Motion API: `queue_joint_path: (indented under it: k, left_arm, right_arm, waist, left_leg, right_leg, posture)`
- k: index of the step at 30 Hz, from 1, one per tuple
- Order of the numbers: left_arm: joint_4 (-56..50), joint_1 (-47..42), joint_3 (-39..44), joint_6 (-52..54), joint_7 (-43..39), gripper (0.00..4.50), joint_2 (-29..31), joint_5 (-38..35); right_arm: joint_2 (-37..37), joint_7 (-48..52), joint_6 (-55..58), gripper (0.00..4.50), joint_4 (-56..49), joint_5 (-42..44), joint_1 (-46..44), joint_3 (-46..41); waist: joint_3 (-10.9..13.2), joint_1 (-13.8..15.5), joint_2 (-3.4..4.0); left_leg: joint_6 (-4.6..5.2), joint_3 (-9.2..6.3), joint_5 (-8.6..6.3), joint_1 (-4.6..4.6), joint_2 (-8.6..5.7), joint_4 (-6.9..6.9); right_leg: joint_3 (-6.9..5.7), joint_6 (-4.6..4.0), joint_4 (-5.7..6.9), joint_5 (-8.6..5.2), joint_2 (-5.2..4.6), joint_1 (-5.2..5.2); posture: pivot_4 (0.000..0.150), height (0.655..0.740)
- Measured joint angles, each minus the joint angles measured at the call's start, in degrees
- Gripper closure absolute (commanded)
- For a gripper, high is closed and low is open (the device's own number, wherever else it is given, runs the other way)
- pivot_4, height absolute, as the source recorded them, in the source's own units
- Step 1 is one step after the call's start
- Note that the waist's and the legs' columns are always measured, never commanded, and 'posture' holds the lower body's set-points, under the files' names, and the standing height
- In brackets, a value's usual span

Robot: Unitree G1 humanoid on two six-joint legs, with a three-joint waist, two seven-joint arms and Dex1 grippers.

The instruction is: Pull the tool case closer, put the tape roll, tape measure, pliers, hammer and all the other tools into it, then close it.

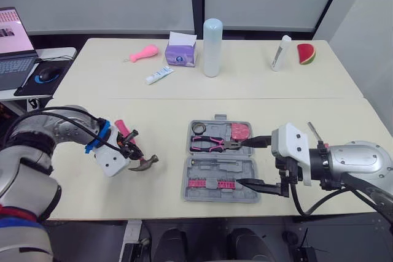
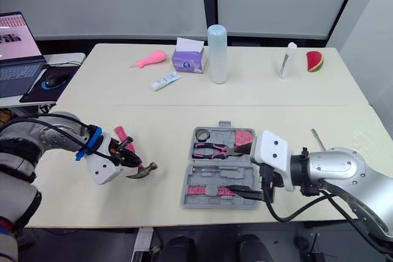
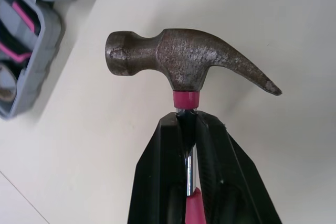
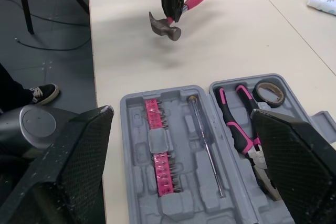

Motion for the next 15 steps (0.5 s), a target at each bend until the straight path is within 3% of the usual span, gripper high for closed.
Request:
queue_joint_path:
  k: [3, 6, 10, 15]
  left_arm:
    - [-15.1, 11.2, 3.5, 17.7, -6.5, 4.50, 4.5, -13.1]
    - [-29.5, 19.7, 7.4, 35.0, -9.1, 4.50, 8.8, -20.0]
    - [-45.1, 27.5, 13.7, 56.0, -8.6, 4.50, 12.8, -23.4]
    - [-58.5, 33.4, 19.9, 80.7, -6.3, 4.50, 13.5, -26.9]
  right_arm:
    - [0.8, -0.5, 0.2, 0.00, 0.1, -0.9, -0.9, 1.9]
    - [1.4, -0.5, 0.2, 0.00, 0.3, -1.8, -2.2, 3.4]
    - [2.2, -0.4, 0.1, 0.00, 0.8, -2.7, -3.6, 5.0]
    - [2.8, -0.3, 0.1, 0.00, 1.4, -4.2, -5.1, 7.3]
  waist:
    - [0.0, -0.9, 0.00]
    - [0.0, -1.1, 0.00]
    - [0.0, -0.9, -0.01]
    - [0.0, -0.8, -0.02]
  left_leg:
    - [-0.01, -0.13, 0.00, -0.08, 0.02, 0.00]
    - [-0.01, -0.32, 0.01, -0.13, -0.01, 0.02]
    - [-0.01, -0.41, 0.01, -0.13, -0.08, 0.03]
    - [-0.01, -0.47, 0.01, -0.15, -0.09, 0.02]
  right_leg:
    - [-0.48, 0.00, 0.04, 0.00, -0.21, -0.07]
    - [-0.98, 0.00, 0.05, 0.00, -0.34, -0.04]
    - [-1.03, 0.00, 0.01, 0.00, -0.33, 0.06]
    - [-1.05, 0.00, -0.02, 0.00, -0.28, 0.08]
  posture:
    - [0.150, 0.7075]
    - [0.150, 0.7075]
    - [0.150, 0.7075]
    - [0.150, 0.7075]
